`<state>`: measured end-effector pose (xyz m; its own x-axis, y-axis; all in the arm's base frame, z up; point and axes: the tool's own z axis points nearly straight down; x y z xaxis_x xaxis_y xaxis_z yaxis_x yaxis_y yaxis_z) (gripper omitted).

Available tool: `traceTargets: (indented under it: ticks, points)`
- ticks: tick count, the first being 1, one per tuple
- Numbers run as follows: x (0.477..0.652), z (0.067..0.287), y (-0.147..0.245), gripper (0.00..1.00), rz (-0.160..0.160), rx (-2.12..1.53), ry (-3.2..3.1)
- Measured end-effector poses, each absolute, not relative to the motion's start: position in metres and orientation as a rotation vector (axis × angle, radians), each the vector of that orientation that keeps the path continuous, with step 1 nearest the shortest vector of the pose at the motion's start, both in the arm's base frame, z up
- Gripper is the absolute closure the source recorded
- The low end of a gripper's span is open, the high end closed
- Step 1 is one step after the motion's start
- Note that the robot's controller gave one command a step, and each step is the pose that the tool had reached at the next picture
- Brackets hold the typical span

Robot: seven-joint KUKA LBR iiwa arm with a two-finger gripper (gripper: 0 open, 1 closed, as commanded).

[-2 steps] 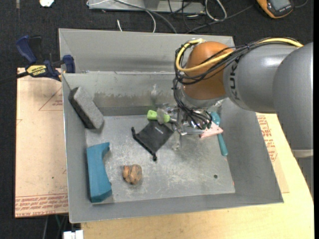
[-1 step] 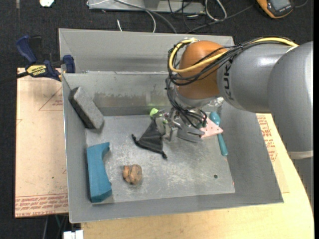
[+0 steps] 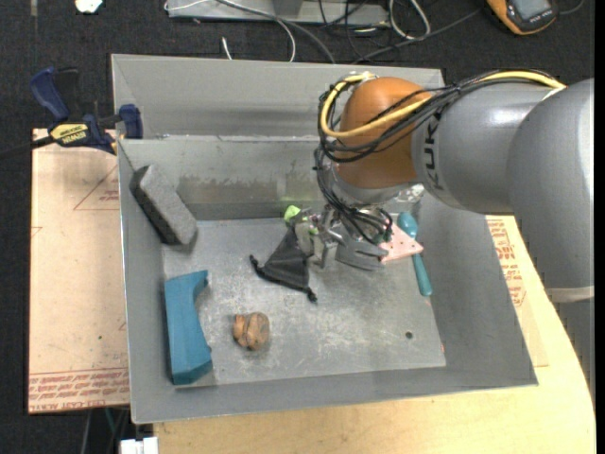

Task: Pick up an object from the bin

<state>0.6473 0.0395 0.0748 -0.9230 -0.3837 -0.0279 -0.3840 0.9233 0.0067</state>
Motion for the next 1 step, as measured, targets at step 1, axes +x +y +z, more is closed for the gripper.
traceTargets:
  ticks: [1]
  points:
    - [0.6253,0.2369,0.0386,1.00,0.020,-0.557,3.060]
